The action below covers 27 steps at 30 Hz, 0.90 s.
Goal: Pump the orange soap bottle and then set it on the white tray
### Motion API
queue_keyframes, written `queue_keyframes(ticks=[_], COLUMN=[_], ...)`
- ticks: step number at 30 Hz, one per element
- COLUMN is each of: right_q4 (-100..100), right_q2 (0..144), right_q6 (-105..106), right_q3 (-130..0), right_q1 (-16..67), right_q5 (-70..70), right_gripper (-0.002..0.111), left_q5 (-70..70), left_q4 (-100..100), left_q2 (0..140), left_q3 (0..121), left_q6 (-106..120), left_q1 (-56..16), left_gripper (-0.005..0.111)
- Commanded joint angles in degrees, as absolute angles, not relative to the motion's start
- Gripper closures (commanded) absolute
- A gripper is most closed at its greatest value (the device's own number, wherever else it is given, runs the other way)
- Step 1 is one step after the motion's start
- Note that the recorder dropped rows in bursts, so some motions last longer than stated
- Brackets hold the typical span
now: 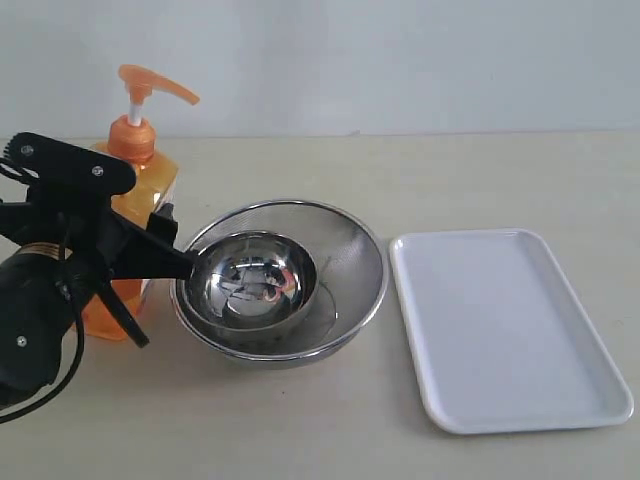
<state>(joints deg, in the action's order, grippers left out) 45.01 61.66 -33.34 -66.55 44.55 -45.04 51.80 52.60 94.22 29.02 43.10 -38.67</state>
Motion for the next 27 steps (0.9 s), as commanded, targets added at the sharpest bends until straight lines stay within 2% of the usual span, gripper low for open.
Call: queue_keyframes(ticks=[1, 12, 27], right_q4=[51.1, 58.0, 60.7], right_q2=[56.3, 46.4, 46.4], right_q6=[-42.8, -59.2, -66.0], right_q3=[-59.1, -40.8, -35.5], right_q1=[44.6, 44.6, 44.6], right_q5=[-45.1, -45.6, -44.9], right_gripper=[0.109, 0.109, 0.109], left_q5=[56.1, 57.2, 56.5], left_q4=[52.0, 52.1, 53.5], left_q2=[92.9, 86.4, 77.4], left_q3=[29.3, 29.3, 29.4], left_q6=[43.2, 47.1, 48.9], left_q1=[-38.9, -38.9, -38.9], left_gripper=[0.102, 0.102, 0.102])
